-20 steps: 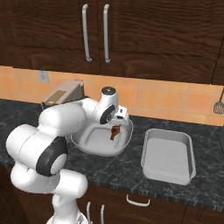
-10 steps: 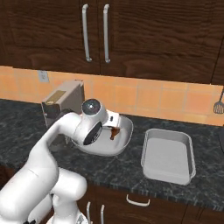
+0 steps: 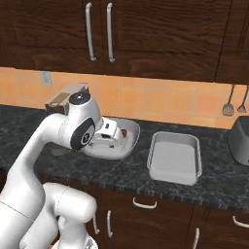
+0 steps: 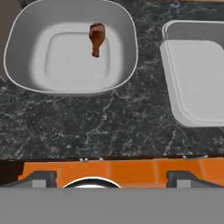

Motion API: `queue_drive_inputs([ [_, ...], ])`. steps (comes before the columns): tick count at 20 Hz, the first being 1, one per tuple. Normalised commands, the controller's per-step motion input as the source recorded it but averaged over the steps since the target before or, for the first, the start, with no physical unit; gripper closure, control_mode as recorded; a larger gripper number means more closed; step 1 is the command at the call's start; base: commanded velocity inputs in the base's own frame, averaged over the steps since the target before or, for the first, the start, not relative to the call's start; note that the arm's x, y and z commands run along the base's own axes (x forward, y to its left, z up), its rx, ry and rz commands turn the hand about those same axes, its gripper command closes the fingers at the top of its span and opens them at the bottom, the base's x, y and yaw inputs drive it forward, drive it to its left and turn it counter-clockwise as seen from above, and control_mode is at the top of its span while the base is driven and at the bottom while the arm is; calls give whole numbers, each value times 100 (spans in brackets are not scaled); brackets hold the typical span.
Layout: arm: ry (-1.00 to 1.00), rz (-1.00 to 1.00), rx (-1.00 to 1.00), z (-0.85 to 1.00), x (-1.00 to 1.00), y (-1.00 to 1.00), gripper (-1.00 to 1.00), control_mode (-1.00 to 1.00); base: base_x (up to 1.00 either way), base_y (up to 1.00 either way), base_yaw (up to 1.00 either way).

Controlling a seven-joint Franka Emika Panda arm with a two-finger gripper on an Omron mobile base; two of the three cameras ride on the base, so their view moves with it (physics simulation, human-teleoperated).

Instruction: Place one lemon and one chicken drumstick in each tupperware on the nearby counter, to pack two identical lunches.

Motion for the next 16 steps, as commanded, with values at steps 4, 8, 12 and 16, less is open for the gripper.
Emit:
queue_drive_inputs([
  [4, 0, 0, 0, 0, 0, 0, -100, 100, -100, -100, -11],
  [8, 0, 0, 0, 0, 0, 0, -100, 100, -100, -100, -7],
  [12, 0, 0, 0, 0, 0, 0, -100, 100, -91, -100, -5],
  [16, 0, 0, 0, 0, 0, 0, -100, 100, -43, -100, 0],
])
